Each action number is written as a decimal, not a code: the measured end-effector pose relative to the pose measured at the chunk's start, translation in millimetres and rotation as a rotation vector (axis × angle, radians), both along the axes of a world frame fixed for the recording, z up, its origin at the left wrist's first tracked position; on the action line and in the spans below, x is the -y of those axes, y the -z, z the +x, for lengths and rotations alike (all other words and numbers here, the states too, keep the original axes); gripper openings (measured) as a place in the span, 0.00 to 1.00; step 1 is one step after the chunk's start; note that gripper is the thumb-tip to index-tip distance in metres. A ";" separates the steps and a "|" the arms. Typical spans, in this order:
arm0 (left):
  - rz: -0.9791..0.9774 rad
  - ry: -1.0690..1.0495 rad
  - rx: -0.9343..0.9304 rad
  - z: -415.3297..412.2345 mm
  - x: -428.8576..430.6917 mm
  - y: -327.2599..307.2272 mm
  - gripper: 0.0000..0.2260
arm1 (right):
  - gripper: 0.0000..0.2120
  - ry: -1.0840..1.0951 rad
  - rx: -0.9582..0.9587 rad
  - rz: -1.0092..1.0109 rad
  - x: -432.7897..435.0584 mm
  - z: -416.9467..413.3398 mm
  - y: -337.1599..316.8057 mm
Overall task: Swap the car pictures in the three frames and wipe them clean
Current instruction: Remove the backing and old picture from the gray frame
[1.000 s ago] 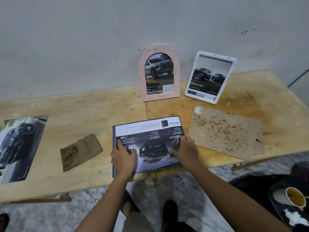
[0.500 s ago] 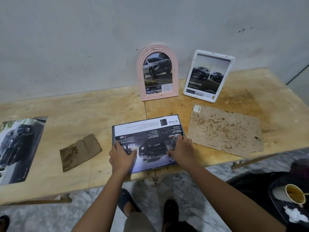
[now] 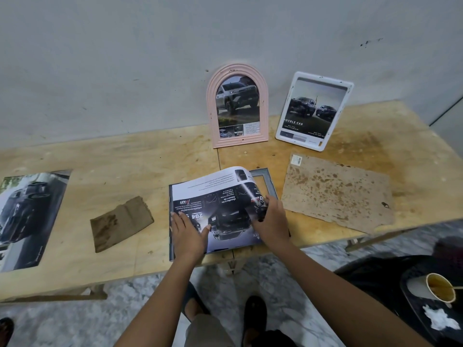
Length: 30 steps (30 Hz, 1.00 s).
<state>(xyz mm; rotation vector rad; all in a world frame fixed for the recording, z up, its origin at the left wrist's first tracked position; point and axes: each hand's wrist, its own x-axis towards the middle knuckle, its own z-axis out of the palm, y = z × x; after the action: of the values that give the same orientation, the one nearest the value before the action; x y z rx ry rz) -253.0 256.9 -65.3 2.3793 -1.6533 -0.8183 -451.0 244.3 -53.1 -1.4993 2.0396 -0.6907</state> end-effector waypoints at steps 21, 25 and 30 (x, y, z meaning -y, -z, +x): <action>-0.181 -0.149 -0.201 7.2 13.1 -17.4 0.29 | 0.16 -0.353 0.681 0.055 40.0 -5.1 -119.2; -0.238 -0.302 -0.679 22.0 36.5 -19.2 0.29 | 0.18 -0.426 0.817 0.012 49.7 5.2 -152.3; -0.203 -0.505 -1.247 32.7 44.9 -72.2 0.22 | 0.16 -0.456 0.948 -0.021 66.0 21.2 -177.9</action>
<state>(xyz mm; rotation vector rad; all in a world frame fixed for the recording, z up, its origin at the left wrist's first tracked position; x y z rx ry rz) -220.3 212.0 6.9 1.3961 -0.5545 -1.4457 -429.8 178.3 124.9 -1.2195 0.9490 -0.9737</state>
